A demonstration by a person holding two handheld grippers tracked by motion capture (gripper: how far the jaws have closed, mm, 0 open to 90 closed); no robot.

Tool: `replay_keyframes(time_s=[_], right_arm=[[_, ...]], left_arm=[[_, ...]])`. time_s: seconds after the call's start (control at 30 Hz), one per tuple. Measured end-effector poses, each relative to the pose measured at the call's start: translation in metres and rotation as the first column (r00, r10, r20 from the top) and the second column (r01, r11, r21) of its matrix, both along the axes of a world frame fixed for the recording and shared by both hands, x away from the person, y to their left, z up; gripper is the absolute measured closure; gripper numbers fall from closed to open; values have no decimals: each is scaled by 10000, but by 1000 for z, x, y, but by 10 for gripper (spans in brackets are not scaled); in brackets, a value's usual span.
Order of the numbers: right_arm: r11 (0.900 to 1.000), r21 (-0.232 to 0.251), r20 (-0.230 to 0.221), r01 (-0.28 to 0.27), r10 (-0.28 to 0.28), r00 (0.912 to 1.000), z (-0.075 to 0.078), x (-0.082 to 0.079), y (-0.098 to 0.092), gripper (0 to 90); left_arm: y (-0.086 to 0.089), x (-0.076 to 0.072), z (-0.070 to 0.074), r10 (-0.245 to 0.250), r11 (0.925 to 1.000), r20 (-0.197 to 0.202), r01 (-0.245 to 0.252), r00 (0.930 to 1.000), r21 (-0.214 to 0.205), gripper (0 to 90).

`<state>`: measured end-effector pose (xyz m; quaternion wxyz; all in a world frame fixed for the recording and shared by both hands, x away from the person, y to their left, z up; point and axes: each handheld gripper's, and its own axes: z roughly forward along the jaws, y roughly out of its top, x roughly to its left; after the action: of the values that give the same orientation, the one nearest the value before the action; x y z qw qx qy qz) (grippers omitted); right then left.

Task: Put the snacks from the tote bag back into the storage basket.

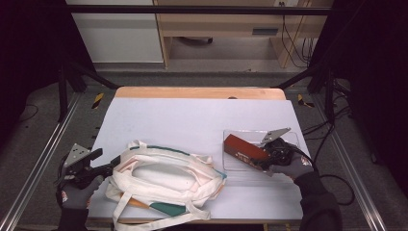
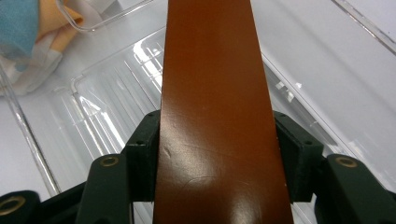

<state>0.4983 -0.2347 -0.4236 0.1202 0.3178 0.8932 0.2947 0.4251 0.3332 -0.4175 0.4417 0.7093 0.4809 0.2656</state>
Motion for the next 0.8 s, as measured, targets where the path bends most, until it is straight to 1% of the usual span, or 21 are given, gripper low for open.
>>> replay_keyframes(time_s=[0.03, 0.27, 0.37, 0.4, 0.43, 0.47, 0.53, 0.57, 0.6, 0.7, 0.8], right_arm=[[9999, -110, 14, -31, 32, 10000, -1, 0, 1, 425], [9994, -327, -157, 124, -129, 9998, -1, 2, 3, 418], [9980, -565, -163, 279, -289, 9994, -3, 2, 5, 410], [9976, -648, -174, 245, -257, 9995, -3, 2, 4, 406], [9971, -682, -72, 324, -330, 9994, -3, 2, 4, 393], [9971, -682, -72, 324, -330, 9994, -3, 2, 4, 393], [9974, -603, 19, 405, -405, 9992, -1, 1, 4, 391], [9978, -494, 145, 445, -439, 9989, 2, -1, 3, 383], [9978, -494, 145, 445, -439, 9989, 2, -1, 3, 383], [9979, -292, 426, 574, -561, 9975, 8, -6, 1, 382], [9976, -7, 1006, 698, -694, 9925, 17, -13, -3, 393]], left_arm=[[0, 0, 0, 5, 10000, 8, -5, 10000, -13, 226], [0, 0, 0, -7, 10000, -12, 7, 10000, 0, 226], [0, 0, 0, -15, 10000, -26, 15, 10000, 8, 225], [0, 0, 0, -6, 10000, -21, 6, 10000, -7, 226], [0, 0, 0, -5, 10000, -20, 5, 10000, -13, 226], [0, 0, 0, 0, 10000, -18, 0, 10000, -10, 226], [0, 0, 0, -5, 10000, -21, 5, 10000, -7, 226], [0, 0, 0, -8, 10000, -23, 8, 10000, -6, 225], [0, 0, 0, -12, 10000, -20, 12, 10000, -1, 225], [-1, 0, 0, -24, 10000, -28, 24, 10000, 20, 225], [-1, 0, 0, -23, 10000, -28, 23, 10000, 10, 225]])
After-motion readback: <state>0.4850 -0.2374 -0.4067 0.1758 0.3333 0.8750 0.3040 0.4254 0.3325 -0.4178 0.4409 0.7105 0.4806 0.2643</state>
